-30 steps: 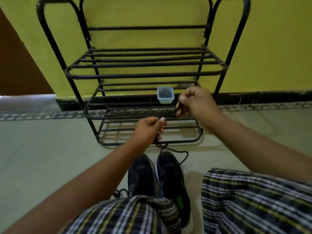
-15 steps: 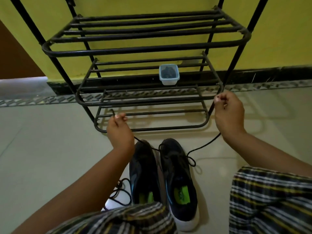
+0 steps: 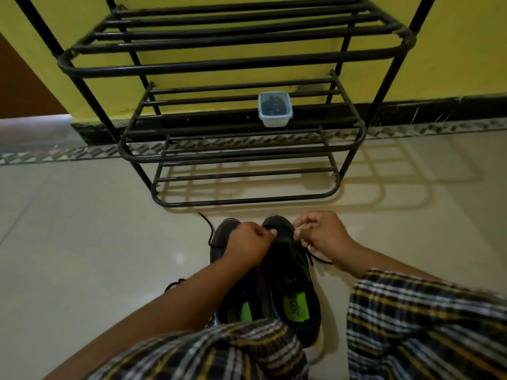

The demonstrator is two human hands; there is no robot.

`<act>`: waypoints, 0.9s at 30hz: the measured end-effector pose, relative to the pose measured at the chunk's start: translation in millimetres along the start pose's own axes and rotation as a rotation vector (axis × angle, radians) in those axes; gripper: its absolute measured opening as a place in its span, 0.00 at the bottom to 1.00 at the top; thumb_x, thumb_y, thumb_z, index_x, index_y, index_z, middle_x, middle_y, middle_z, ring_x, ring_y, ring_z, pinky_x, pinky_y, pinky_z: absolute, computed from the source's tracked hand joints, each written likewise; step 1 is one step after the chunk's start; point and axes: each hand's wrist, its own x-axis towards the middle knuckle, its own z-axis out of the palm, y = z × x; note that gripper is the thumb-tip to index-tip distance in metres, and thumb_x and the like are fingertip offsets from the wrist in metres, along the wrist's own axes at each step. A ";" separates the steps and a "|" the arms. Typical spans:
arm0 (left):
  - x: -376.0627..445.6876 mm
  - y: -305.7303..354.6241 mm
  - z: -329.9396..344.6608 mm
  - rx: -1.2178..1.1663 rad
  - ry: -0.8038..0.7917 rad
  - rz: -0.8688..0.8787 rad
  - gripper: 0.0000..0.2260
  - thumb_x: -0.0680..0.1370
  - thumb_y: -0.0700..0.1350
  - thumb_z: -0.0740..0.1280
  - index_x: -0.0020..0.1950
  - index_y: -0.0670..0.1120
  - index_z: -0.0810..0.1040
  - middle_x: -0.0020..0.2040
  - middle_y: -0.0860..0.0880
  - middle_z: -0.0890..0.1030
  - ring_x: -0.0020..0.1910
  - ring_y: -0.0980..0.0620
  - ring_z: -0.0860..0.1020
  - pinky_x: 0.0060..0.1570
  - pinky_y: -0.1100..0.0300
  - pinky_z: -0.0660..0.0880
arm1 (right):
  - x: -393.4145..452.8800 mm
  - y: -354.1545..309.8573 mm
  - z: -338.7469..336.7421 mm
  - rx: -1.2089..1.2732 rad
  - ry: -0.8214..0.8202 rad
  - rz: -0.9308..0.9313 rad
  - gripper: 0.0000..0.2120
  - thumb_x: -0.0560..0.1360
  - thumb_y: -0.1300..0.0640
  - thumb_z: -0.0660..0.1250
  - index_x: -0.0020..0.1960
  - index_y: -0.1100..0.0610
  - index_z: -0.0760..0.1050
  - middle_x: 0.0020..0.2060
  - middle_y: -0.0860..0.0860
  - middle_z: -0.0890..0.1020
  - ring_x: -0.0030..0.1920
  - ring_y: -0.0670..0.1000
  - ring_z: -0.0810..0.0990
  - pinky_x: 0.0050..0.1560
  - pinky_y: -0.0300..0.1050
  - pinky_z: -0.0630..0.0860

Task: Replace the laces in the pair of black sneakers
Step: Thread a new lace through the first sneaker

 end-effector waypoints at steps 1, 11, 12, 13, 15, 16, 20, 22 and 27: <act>-0.4 -1.5 4.9 0.031 -0.082 -0.025 0.15 0.76 0.53 0.68 0.41 0.41 0.79 0.29 0.48 0.74 0.34 0.50 0.75 0.36 0.61 0.69 | 0.1 2.6 3.5 -0.014 -0.008 0.004 0.06 0.72 0.69 0.67 0.40 0.59 0.77 0.31 0.54 0.80 0.27 0.48 0.74 0.25 0.37 0.70; 0.6 -10.6 16.7 0.041 -0.157 -0.133 0.08 0.72 0.43 0.72 0.38 0.39 0.80 0.32 0.44 0.77 0.33 0.49 0.75 0.39 0.54 0.76 | -0.9 22.6 25.7 -0.321 -0.052 -0.066 0.08 0.70 0.66 0.71 0.36 0.56 0.80 0.35 0.50 0.80 0.41 0.48 0.78 0.44 0.37 0.70; 0.5 -13.4 16.5 -0.008 -0.143 -0.142 0.06 0.72 0.41 0.71 0.41 0.37 0.82 0.33 0.44 0.77 0.32 0.49 0.76 0.40 0.54 0.77 | 0.3 23.6 26.7 -0.332 -0.046 -0.075 0.09 0.69 0.67 0.71 0.36 0.54 0.79 0.36 0.50 0.80 0.41 0.48 0.78 0.44 0.37 0.70; 0.4 -16.4 16.3 -0.058 -0.135 -0.152 0.06 0.73 0.40 0.70 0.43 0.37 0.82 0.33 0.43 0.78 0.32 0.49 0.76 0.40 0.54 0.77 | 1.5 23.7 27.6 -0.337 -0.041 -0.088 0.11 0.69 0.67 0.71 0.35 0.53 0.78 0.35 0.50 0.80 0.40 0.48 0.78 0.43 0.36 0.70; -0.6 -20.5 17.0 -0.147 -0.131 -0.194 0.05 0.75 0.38 0.68 0.44 0.37 0.82 0.36 0.41 0.79 0.34 0.47 0.76 0.41 0.51 0.78 | 4.1 22.8 30.0 -0.358 -0.031 -0.116 0.14 0.69 0.68 0.72 0.33 0.51 0.76 0.31 0.47 0.78 0.37 0.47 0.76 0.38 0.35 0.69; -0.6 -21.8 17.6 -0.180 -0.129 -0.211 0.05 0.75 0.38 0.68 0.44 0.37 0.82 0.38 0.39 0.79 0.35 0.46 0.77 0.43 0.49 0.79 | 5.4 22.6 31.6 -0.371 -0.030 -0.125 0.15 0.68 0.68 0.71 0.32 0.50 0.74 0.29 0.45 0.76 0.35 0.46 0.76 0.37 0.35 0.70; -1.3 -23.3 17.6 -0.242 -0.153 -0.219 0.05 0.76 0.37 0.67 0.43 0.39 0.81 0.43 0.38 0.81 0.38 0.45 0.78 0.44 0.50 0.79 | 8.7 27.1 36.8 -0.440 0.001 -0.177 0.19 0.67 0.69 0.68 0.30 0.45 0.71 0.27 0.44 0.78 0.41 0.51 0.80 0.46 0.43 0.77; -1.4 -24.4 16.2 -0.278 -0.163 -0.227 0.04 0.76 0.36 0.66 0.44 0.39 0.80 0.44 0.39 0.80 0.39 0.45 0.78 0.43 0.52 0.79 | 9.4 29.4 38.5 -0.475 0.024 -0.206 0.17 0.66 0.67 0.68 0.30 0.45 0.71 0.28 0.46 0.80 0.42 0.54 0.79 0.46 0.47 0.77; -0.4 -24.8 16.1 -0.285 -0.184 -0.224 0.08 0.77 0.36 0.64 0.39 0.42 0.77 0.43 0.40 0.78 0.38 0.46 0.77 0.37 0.56 0.78 | 5.0 27.8 37.8 -0.611 -0.017 -0.271 0.17 0.67 0.65 0.65 0.34 0.43 0.66 0.32 0.45 0.82 0.41 0.51 0.76 0.53 0.45 0.70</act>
